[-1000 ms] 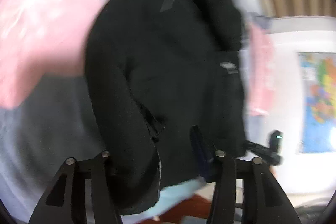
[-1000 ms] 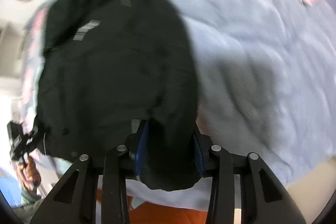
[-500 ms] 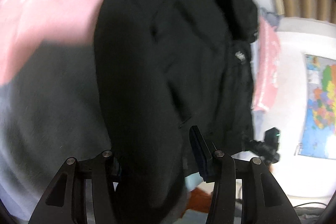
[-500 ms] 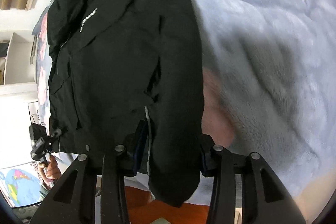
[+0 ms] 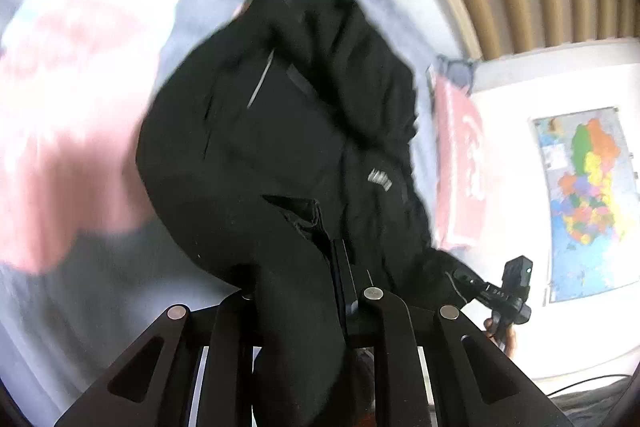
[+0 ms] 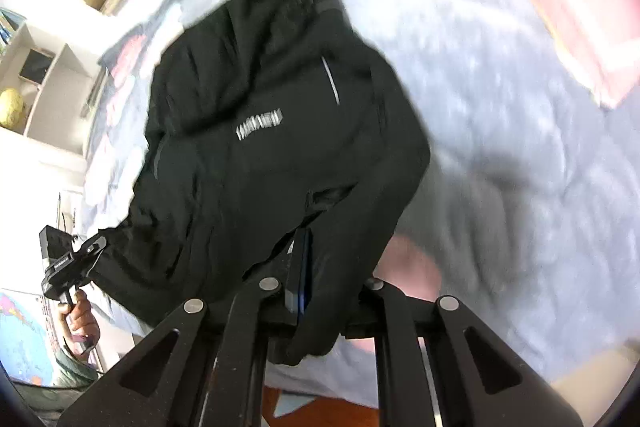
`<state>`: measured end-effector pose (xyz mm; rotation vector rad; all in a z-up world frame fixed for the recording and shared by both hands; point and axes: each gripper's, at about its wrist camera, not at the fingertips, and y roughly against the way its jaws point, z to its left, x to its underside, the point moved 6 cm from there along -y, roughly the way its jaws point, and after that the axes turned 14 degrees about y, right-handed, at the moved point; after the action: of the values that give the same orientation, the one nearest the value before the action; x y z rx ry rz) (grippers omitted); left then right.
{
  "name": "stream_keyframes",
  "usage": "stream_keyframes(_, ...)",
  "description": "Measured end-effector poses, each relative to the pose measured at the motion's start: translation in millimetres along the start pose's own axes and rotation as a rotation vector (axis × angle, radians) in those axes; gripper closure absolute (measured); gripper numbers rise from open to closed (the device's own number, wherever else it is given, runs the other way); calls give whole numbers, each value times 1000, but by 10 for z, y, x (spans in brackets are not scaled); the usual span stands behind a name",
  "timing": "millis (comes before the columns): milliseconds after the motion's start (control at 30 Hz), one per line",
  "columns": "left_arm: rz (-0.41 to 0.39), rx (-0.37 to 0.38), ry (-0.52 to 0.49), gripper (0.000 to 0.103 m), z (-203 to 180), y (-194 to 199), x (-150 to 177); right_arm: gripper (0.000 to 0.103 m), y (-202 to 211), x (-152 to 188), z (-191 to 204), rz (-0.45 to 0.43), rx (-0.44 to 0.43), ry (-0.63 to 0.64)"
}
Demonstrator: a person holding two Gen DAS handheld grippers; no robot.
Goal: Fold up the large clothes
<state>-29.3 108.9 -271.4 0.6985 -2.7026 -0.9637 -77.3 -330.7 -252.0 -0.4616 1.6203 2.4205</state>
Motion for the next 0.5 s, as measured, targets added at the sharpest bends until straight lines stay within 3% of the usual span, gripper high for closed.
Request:
stream_keyframes(167,-51,76,-43,85,-311,315,-352,89,247,-464,23,-80,11,31)
stream_keyframes(500,-170,118,-134,85,-1193,327,-1254,89,570,-1733,78,-231,60,116)
